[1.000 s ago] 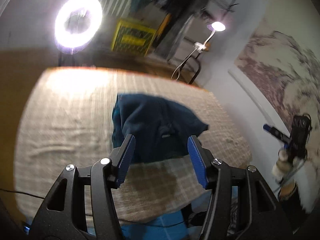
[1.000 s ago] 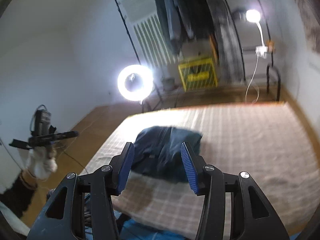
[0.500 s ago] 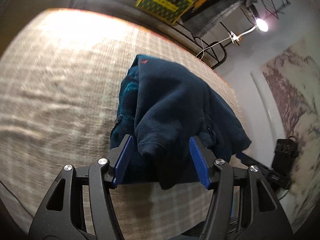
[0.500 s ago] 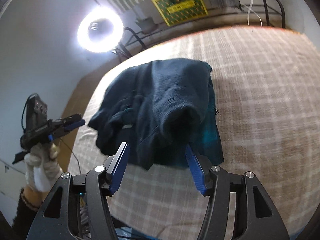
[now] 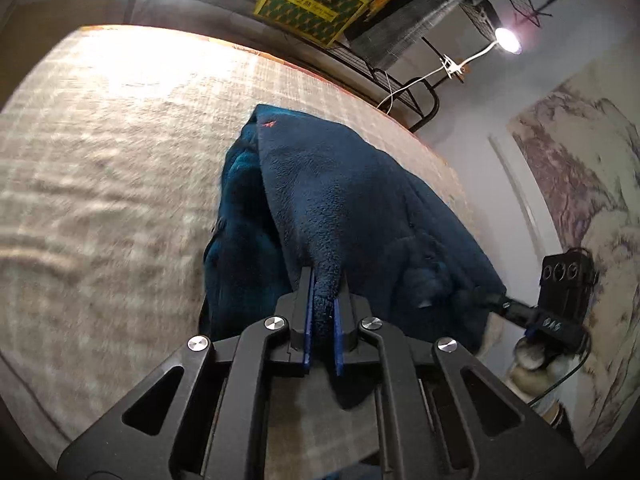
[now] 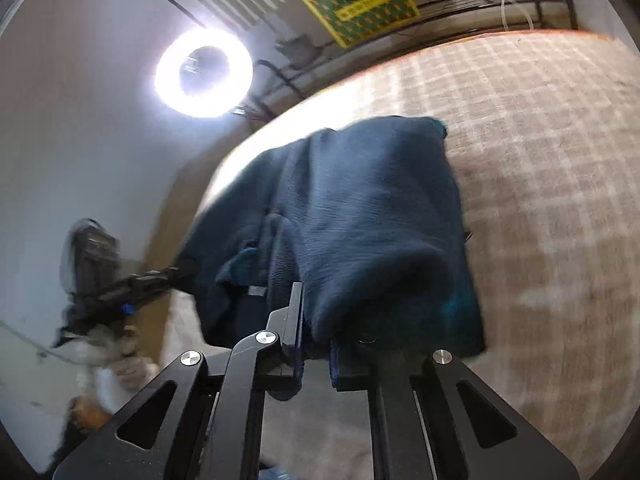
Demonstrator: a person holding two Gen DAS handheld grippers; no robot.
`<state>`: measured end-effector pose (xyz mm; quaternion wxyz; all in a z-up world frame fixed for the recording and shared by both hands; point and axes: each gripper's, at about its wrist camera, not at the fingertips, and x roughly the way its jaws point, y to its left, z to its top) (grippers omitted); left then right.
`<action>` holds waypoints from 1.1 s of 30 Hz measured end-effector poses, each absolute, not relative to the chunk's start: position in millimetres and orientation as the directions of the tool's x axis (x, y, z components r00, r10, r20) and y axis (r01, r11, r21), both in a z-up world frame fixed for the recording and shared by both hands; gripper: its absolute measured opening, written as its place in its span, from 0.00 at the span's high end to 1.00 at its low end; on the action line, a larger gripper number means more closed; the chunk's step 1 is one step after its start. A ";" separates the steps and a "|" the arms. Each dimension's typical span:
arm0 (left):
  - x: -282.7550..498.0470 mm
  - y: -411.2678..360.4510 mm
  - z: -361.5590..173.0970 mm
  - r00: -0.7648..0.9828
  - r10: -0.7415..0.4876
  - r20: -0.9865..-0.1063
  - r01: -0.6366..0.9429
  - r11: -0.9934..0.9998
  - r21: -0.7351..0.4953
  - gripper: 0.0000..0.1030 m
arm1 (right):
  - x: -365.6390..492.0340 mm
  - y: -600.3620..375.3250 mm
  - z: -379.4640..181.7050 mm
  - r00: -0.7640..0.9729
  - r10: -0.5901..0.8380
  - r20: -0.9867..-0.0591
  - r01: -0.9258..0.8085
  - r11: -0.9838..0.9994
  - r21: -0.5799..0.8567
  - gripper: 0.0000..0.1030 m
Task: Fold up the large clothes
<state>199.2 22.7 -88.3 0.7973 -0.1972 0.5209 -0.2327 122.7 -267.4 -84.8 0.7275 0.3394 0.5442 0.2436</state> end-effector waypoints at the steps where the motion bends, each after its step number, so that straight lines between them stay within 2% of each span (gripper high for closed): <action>1: 190.4 23.9 -91.9 0.345 -0.562 -0.752 0.169 0.825 -0.539 0.95 | 116.9 -267.0 -84.7 0.279 0.729 -0.625 0.002 0.651 0.759 0.93; 3: 181.9 22.0 -114.3 0.307 -0.528 -0.792 0.158 0.849 -0.505 0.95 | 111.0 -260.3 -96.0 0.243 0.712 -0.659 -0.009 0.681 0.732 0.93; 6: 183.1 16.7 -147.8 0.256 -0.486 -0.836 0.119 0.874 -0.471 0.95 | 111.0 -239.0 -140.1 0.123 0.614 -0.780 0.012 0.785 0.619 0.93; 9: 182.7 4.6 -145.9 0.299 -0.429 -0.852 0.179 0.903 -0.391 0.94 | 117.0 -224.9 -146.4 0.126 0.544 -0.830 -0.043 0.839 0.543 0.93; 12: 178.6 3.9 -136.4 0.312 -0.415 -0.854 0.188 0.909 -0.373 0.90 | 117.1 -225.5 -135.7 0.141 0.553 -0.821 -0.054 0.833 0.551 0.93; 15: 168.9 8.3 -124.3 0.303 -0.421 -0.855 0.196 0.906 -0.376 0.89 | 105.8 -231.3 -120.2 0.121 0.583 -0.803 -0.070 0.812 0.579 0.84; 17: 159.8 17.8 -110.3 0.317 -0.434 -0.844 0.206 0.900 -0.385 0.85 | 94.8 -237.3 -103.0 0.116 0.603 -0.789 -0.112 0.797 0.593 0.82; 20: 153.9 29.4 -79.7 0.385 -0.460 -0.800 0.208 0.888 -0.410 0.84 | 79.5 -249.5 -72.3 0.168 0.672 -0.721 -0.173 0.740 0.650 0.82; 24: 169.4 19.9 -45.4 0.505 -0.411 -0.759 0.235 0.912 -0.338 0.84 | 93.7 -257.7 -36.4 0.347 0.680 -0.646 -0.237 0.730 0.641 0.82; 28: 213.8 -13.4 -43.4 0.567 -0.327 -0.756 0.225 0.944 -0.240 0.84 | 127.9 -255.0 -51.4 0.459 0.574 -0.678 -0.166 0.805 0.569 0.81; 33: 255.6 -36.2 -75.6 0.547 -0.308 -0.778 0.202 0.951 -0.234 0.84 | 175.3 -240.6 -88.1 0.470 0.492 -0.733 -0.109 0.856 0.505 0.81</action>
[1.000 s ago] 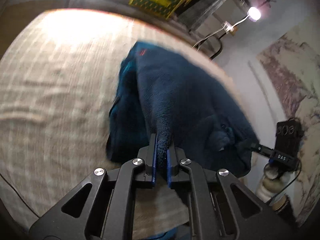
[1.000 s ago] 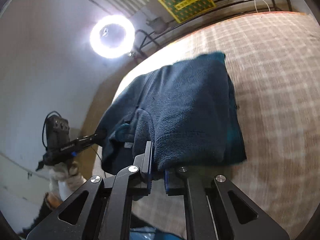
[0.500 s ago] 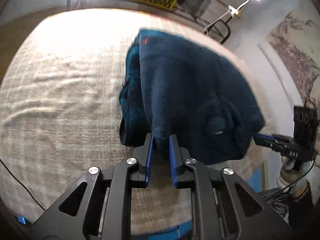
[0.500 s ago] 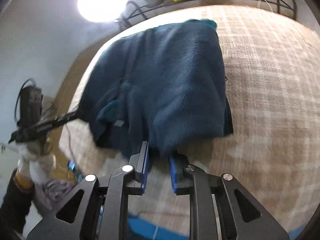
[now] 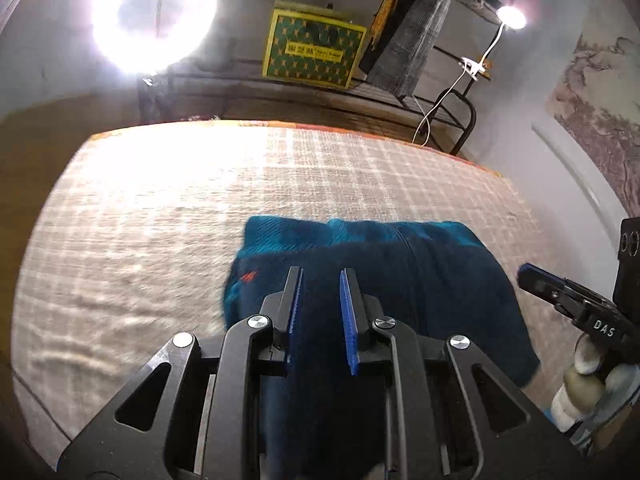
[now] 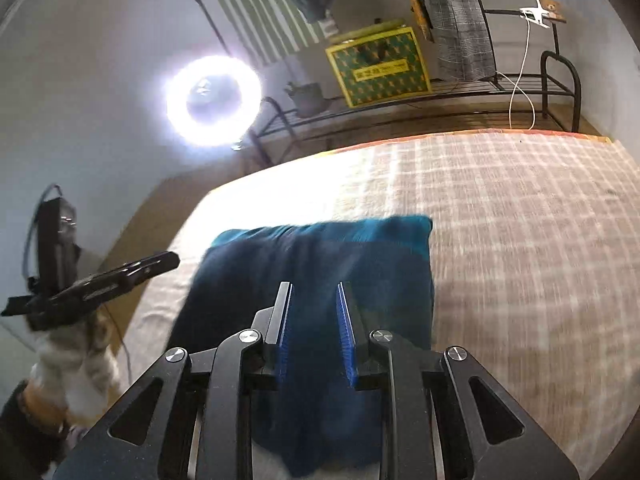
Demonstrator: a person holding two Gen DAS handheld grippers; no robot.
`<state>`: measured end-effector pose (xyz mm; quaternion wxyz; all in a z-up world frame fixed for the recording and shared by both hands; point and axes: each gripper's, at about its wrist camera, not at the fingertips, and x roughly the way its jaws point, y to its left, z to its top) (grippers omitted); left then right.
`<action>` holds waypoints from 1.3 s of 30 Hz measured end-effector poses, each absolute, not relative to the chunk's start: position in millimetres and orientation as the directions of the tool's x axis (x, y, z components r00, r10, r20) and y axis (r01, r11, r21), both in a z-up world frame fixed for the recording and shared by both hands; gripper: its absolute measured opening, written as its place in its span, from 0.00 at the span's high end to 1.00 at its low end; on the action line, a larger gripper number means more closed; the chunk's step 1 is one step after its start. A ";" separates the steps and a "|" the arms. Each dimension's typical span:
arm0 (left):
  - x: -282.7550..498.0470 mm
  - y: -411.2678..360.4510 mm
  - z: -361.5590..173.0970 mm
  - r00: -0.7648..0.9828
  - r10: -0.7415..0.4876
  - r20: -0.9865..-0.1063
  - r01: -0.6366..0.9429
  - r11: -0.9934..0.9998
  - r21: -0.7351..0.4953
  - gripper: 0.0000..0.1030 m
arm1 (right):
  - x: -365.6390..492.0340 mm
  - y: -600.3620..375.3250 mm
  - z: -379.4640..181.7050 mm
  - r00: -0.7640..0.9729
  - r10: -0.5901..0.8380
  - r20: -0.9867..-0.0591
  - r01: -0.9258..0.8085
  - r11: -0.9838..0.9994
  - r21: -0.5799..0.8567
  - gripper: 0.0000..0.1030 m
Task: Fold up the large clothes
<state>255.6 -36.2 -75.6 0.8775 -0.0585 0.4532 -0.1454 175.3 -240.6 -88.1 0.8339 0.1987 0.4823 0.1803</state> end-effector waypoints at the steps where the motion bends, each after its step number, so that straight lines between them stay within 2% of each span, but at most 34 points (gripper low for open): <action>1: 261.7 -42.7 -83.5 0.556 -0.273 -0.785 0.201 0.961 -0.192 0.84 | 174.9 -243.3 -87.1 0.477 0.482 -0.735 -0.114 0.863 0.492 0.81; 4: 278.4 -55.3 -113.3 0.562 -0.144 -0.815 0.217 0.976 -0.023 0.84 | 192.2 -228.6 -104.5 0.449 0.433 -0.781 -0.150 0.899 0.412 0.81; 7: 287.9 -46.6 -154.4 0.479 -0.118 -0.870 0.213 0.977 -0.015 0.84 | 195.7 -230.0 -132.4 0.374 0.416 -0.829 -0.139 0.909 0.393 0.81; 11: 279.3 -44.2 -162.7 0.523 -0.134 -0.841 0.266 0.964 0.012 0.84 | 186.4 -229.1 -154.3 0.356 0.420 -0.835 -0.172 0.907 0.383 0.81; 17: 273.2 -17.2 -132.8 0.514 -0.196 -0.835 0.209 0.973 -0.099 0.84 | 174.9 -249.1 -118.9 0.356 0.440 -0.824 -0.139 0.897 0.419 0.81; 22: 234.9 0.7 -100.0 0.517 -0.323 -0.793 0.243 0.943 -0.226 0.84 | 147.0 -267.7 -103.9 0.352 0.499 -0.792 -0.166 0.866 0.471 0.81; 27: 216.9 -7.5 -137.7 0.425 -0.277 -0.862 0.266 0.948 -0.173 0.84 | 132.8 -264.7 -124.7 0.281 0.471 -0.836 -0.190 0.881 0.433 0.80; 32: 210.0 -11.9 -155.1 0.436 -0.262 -0.861 0.287 0.947 -0.143 0.83 | 114.6 -257.2 -149.2 0.246 0.420 -0.873 -0.244 0.899 0.364 0.80; 38: 210.7 12.2 -137.3 0.413 -0.338 -0.846 0.246 0.935 -0.254 0.83 | 112.1 -271.7 -128.7 0.244 0.455 -0.856 -0.243 0.884 0.400 0.79; 39: 209.0 21.9 -129.1 0.431 -0.354 -0.830 0.234 0.932 -0.276 0.79 | 109.7 -280.2 -120.8 0.267 0.485 -0.832 -0.239 0.870 0.431 0.77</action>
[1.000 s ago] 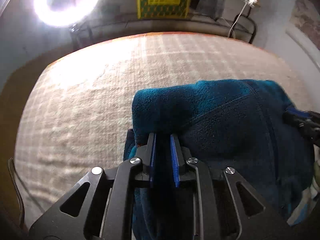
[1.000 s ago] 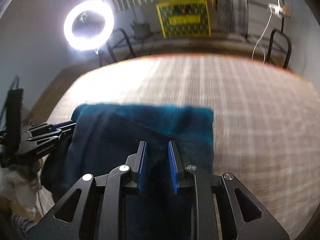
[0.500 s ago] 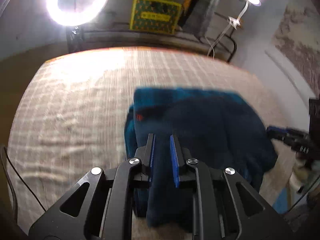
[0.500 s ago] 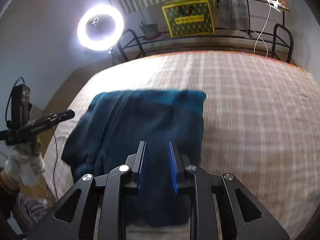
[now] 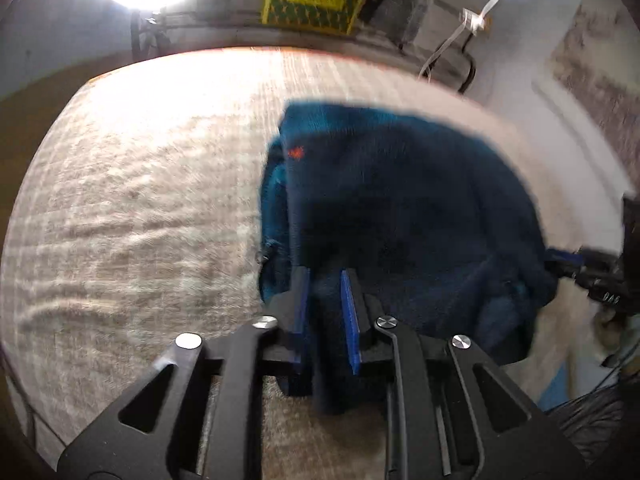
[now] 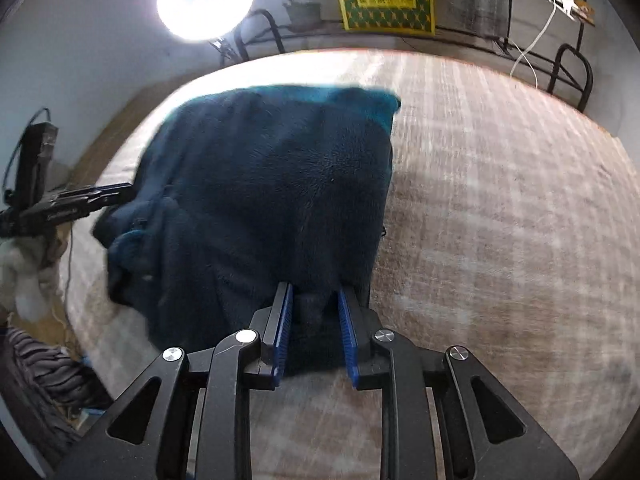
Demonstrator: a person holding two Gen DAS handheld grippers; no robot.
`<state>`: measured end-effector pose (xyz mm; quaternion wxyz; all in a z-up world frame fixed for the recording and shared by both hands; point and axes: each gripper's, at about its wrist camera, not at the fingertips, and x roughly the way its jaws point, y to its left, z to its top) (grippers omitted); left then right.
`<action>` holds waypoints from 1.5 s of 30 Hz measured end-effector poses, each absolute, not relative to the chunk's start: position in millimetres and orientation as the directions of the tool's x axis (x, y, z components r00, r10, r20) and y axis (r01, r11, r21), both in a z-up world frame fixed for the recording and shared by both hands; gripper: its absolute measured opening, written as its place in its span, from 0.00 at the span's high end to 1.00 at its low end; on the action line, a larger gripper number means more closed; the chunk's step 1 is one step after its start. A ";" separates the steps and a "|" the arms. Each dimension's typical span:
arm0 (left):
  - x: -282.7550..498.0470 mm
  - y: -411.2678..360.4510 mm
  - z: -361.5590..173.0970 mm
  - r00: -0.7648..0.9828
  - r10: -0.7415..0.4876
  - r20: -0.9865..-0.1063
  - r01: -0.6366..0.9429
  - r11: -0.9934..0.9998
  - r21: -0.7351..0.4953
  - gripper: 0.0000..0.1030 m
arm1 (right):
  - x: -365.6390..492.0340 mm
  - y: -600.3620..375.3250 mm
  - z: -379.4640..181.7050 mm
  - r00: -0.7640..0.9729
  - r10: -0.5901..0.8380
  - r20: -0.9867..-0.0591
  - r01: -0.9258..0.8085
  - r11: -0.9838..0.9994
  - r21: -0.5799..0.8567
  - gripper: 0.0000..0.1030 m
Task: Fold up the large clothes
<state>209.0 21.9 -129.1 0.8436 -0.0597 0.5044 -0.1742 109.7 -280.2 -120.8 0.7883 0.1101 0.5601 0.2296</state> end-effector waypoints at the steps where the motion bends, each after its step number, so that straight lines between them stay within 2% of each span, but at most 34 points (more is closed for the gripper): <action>1: 208.3 32.6 -121.3 0.453 -0.368 -0.812 0.213 0.929 -0.302 0.68 | 106.7 -287.7 -117.4 0.286 0.509 -0.812 -0.231 0.859 0.457 0.67; 2: 208.4 41.9 -117.1 0.466 -0.384 -0.797 0.191 0.923 -0.333 0.47 | 105.7 -294.0 -114.8 0.305 0.523 -0.796 -0.222 0.852 0.474 0.60; 3: 211.0 55.3 -114.6 0.476 -0.414 -0.776 0.147 0.907 -0.394 0.36 | 105.3 -301.9 -113.3 0.336 0.529 -0.779 -0.205 0.848 0.488 0.41; 4: 213.5 64.1 -115.2 0.478 -0.436 -0.762 0.115 0.891 -0.438 0.26 | 104.9 -307.3 -114.2 0.358 0.531 -0.768 -0.185 0.847 0.499 0.27; 7: 225.1 81.0 -127.2 0.439 -0.532 -0.724 0.030 0.814 -0.580 0.26 | 115.4 -320.7 -130.2 0.341 0.558 -0.756 -0.109 0.822 0.558 0.23; 12: 241.4 79.1 -161.4 0.324 -0.608 -0.725 -0.028 0.760 -0.650 0.25 | 129.2 -330.9 -156.5 0.306 0.618 -0.724 -0.019 0.765 0.644 0.23; 23: 263.5 73.0 -203.0 0.260 -0.636 -0.727 -0.094 0.732 -0.674 0.25 | 145.9 -332.8 -203.8 0.234 0.708 -0.667 0.081 0.669 0.739 0.23; 35: 270.4 61.9 -201.1 0.274 -0.635 -0.723 -0.048 0.741 -0.669 0.26 | 145.5 -334.9 -209.8 0.251 0.781 -0.571 0.112 0.563 0.819 0.21; 38: 274.3 51.3 -202.9 0.254 -0.651 -0.715 -0.047 0.730 -0.682 0.36 | 148.1 -328.9 -210.2 0.244 0.795 -0.556 0.107 0.548 0.830 0.23; 40: 276.0 42.5 -200.5 0.259 -0.635 -0.727 -0.037 0.746 -0.665 0.37 | 150.2 -320.7 -212.1 0.233 0.806 -0.544 0.105 0.536 0.838 0.24; 41: 276.4 41.2 -199.9 0.260 -0.629 -0.732 -0.031 0.753 -0.658 0.40 | 151.4 -314.5 -211.3 0.222 0.805 -0.550 0.094 0.543 0.834 0.25; 45: 278.2 30.6 -195.4 0.267 -0.617 -0.741 -0.017 0.765 -0.643 0.51 | 154.9 -296.0 -202.5 0.203 0.779 -0.592 0.054 0.595 0.802 0.35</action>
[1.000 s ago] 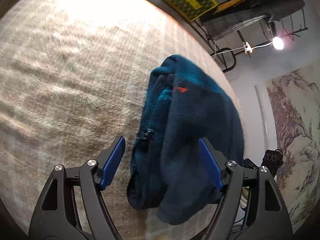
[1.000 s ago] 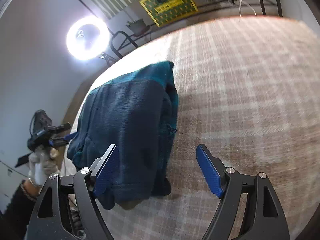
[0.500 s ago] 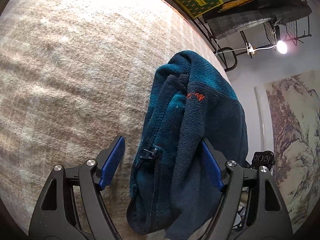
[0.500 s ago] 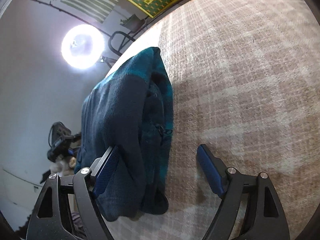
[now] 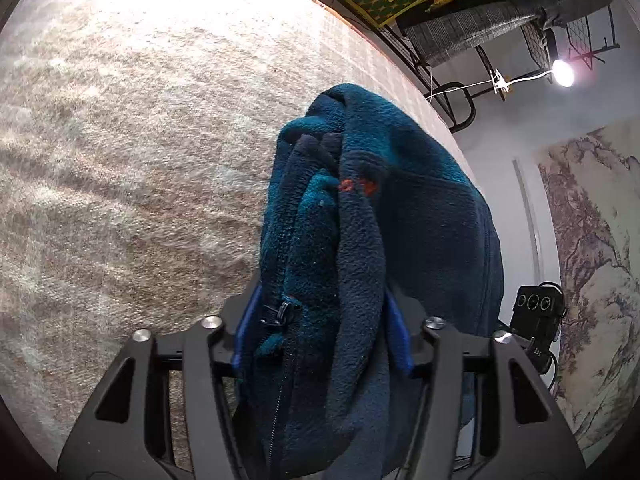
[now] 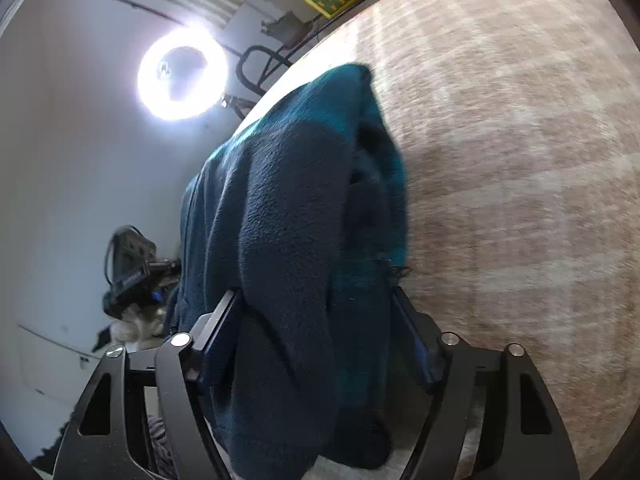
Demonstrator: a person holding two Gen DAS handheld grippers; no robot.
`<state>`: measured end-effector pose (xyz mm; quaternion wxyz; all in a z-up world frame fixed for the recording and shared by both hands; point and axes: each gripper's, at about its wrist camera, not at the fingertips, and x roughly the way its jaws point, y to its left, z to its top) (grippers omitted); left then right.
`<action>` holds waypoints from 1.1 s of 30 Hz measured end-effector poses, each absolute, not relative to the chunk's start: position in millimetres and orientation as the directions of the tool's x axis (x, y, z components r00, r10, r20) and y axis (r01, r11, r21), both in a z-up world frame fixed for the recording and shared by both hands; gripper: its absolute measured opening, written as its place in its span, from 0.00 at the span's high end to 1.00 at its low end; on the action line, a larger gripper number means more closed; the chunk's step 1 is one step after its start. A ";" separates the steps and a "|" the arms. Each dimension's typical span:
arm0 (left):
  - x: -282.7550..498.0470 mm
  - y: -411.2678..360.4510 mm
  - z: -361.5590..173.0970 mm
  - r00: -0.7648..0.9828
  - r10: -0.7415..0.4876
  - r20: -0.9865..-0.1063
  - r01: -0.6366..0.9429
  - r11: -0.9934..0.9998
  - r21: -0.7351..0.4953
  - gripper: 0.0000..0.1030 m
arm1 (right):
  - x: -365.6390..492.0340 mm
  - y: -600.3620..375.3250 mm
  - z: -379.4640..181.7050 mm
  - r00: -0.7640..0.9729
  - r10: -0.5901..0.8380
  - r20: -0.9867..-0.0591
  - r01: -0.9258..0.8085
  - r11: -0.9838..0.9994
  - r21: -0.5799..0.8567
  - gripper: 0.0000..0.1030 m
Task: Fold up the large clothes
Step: 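Grasp the folded jacket with both tools and lift it off the bed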
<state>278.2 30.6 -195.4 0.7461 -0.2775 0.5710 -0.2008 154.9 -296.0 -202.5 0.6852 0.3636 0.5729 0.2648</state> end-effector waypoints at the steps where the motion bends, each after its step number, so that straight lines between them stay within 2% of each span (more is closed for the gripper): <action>1: 278.1 27.4 -192.4 0.273 -0.608 -0.745 -0.007 0.773 -0.634 0.55 | 155.7 -293.7 -199.0 0.198 0.771 -0.605 0.042 0.610 0.791 0.41; 4: 277.0 19.0 -184.0 0.292 -0.580 -0.760 0.028 0.800 -0.600 0.63 | 155.0 -291.7 -188.2 0.205 0.756 -0.621 0.011 0.633 0.774 0.56; 10: 271.9 1.7 -165.0 0.339 -0.520 -0.784 0.075 0.846 -0.529 0.69 | 150.7 -280.4 -166.4 0.223 0.681 -0.697 -0.056 0.723 0.688 0.63; 20: 251.2 -14.6 -132.6 0.405 -0.478 -0.780 0.153 0.876 -0.458 0.72 | 141.9 -272.0 -124.5 0.286 0.598 -0.749 -0.170 0.801 0.574 0.67; 33: 214.9 -60.6 -67.7 0.523 -0.466 -0.714 0.278 0.885 -0.374 0.72 | 114.1 -297.5 -61.4 0.452 0.505 -0.735 -0.236 0.863 0.447 0.68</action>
